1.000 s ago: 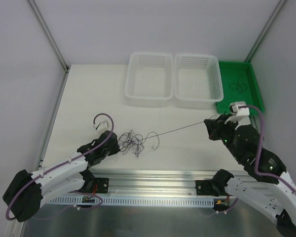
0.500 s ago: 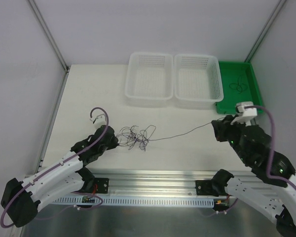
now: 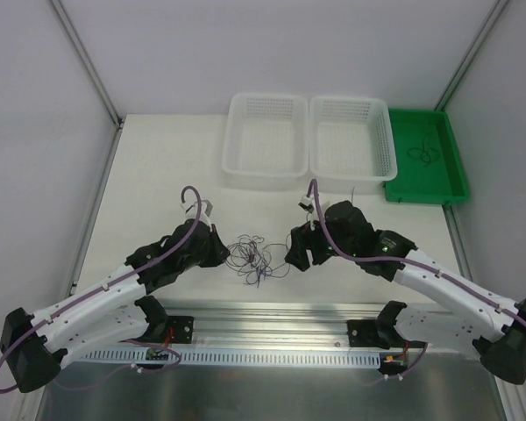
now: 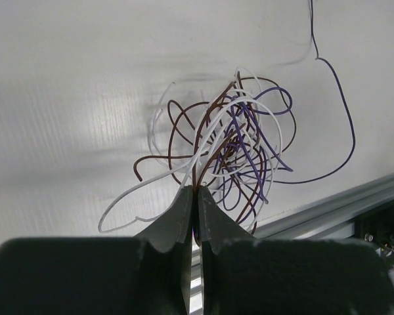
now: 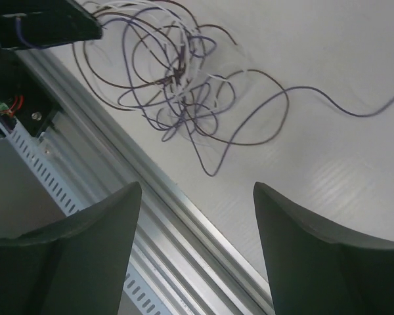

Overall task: Untangle the cables
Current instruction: Untie the cable.

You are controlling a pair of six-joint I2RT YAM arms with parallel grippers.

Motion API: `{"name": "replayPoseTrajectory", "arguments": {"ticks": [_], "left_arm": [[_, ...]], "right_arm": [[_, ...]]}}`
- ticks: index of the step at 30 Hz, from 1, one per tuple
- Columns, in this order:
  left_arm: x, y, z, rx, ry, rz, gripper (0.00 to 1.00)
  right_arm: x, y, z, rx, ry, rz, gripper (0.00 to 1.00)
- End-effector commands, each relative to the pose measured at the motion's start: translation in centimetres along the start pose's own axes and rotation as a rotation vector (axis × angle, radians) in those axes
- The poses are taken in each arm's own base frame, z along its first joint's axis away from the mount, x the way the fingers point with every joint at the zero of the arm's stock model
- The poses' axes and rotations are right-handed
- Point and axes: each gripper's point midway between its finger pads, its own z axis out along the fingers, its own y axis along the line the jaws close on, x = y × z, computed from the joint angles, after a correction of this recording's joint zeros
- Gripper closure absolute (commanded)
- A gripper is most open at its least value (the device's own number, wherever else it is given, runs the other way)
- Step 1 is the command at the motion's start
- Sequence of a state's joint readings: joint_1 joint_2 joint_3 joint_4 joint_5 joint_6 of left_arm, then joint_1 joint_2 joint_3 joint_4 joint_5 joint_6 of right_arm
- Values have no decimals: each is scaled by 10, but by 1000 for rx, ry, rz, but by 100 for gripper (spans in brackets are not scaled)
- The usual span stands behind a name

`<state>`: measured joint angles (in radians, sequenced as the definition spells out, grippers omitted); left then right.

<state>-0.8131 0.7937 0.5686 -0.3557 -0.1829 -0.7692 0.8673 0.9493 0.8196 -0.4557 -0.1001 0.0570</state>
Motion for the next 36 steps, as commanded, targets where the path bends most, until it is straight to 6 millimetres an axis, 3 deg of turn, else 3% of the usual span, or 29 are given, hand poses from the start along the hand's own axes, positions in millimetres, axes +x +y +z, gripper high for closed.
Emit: {"name": "replayPoseTrajectory", "arguments": {"ticks": [1,2,9,13,18,21,23,24,25,27,28,29,30,31,32,35,36], "left_arm": [[-1,-19,-3,53,20,2,100],[1,-20,-2,55,25,1,100],[11,-25,4,64,42,12,100],[13,-29,7,72,47,13,100],[16,-26,10,60,35,13,100],[21,-26,14,65,40,8,100],[28,-24,17,62,54,14,100],[30,-24,19,64,54,16,100],[31,-25,19,66,55,19,100],[35,-20,19,58,59,23,100],[35,-18,19,57,52,23,95],[33,-15,17,58,29,15,92],[31,-13,15,60,13,12,88],[29,-12,13,66,-4,9,83],[24,-12,7,88,-37,8,70],[9,-15,-7,144,-118,25,51],[6,-16,-11,161,-135,34,36]], "right_arm": [[-28,43,12,-196,-75,-79,27],[-34,47,16,-217,-98,-70,28],[-24,50,50,-230,-56,-34,28],[-8,42,85,-201,10,13,28],[18,54,120,-242,105,54,30],[36,53,142,-234,164,79,38],[37,52,148,-234,161,90,60],[36,52,149,-232,156,89,68],[33,52,147,-228,148,87,84],[17,50,135,-208,98,49,96],[15,46,126,-180,93,36,99],[8,42,118,-159,68,25,99],[-13,41,99,-148,-13,-1,99],[-14,38,88,-137,-19,-10,99],[-23,36,78,-135,-49,-15,99],[-44,33,40,-126,-139,-39,99],[-46,33,32,-132,-145,-56,99]]}}
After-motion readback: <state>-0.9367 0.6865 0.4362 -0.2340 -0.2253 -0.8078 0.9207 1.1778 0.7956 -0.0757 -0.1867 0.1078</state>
